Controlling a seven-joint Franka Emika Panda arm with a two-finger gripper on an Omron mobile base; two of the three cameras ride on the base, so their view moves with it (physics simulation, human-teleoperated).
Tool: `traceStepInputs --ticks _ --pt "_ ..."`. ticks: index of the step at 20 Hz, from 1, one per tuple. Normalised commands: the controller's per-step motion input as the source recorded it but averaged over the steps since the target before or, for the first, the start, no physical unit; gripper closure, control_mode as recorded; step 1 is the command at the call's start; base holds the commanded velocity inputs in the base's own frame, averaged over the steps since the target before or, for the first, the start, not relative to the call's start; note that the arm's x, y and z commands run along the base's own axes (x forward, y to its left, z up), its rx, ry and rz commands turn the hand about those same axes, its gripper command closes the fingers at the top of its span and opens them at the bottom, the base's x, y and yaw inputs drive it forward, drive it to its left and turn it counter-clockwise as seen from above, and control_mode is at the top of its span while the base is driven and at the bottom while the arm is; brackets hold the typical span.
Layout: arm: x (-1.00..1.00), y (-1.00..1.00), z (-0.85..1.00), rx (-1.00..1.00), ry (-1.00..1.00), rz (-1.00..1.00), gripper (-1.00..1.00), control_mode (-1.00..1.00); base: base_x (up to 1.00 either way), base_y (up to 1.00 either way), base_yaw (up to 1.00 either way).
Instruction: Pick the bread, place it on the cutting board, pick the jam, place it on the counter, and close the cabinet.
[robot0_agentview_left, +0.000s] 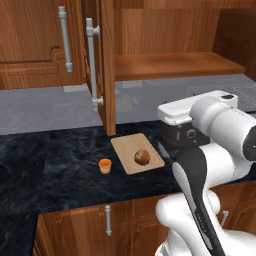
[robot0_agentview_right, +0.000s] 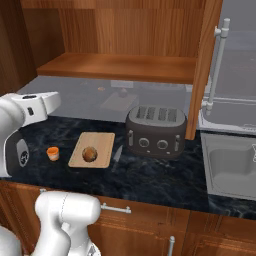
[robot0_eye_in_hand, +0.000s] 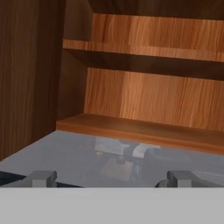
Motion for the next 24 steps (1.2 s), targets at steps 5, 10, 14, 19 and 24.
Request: traceStepInputs --ticks 5,10,14,19,24 --pt "-0.52 0.0 0.05 0.0 -0.1 0.0 -1.0 -1.0 0.0 0.0 0.0" --pt "-0.42 0.02 0.0 0.0 -0.09 0.0 -1.0 -1.0 0.0 0.0 0.0" --pt "-0.34 0.07 0.0 0.0 -0.06 0.0 -1.0 -1.0 0.0 0.0 0.0" --pt "-0.27 0.1 0.0 0.0 -0.04 0.0 -1.0 -1.0 0.0 0.0 0.0" --pt "-0.13 0.18 0.0 0.0 -0.03 0.0 -1.0 -1.0 0.0 0.0 0.0"
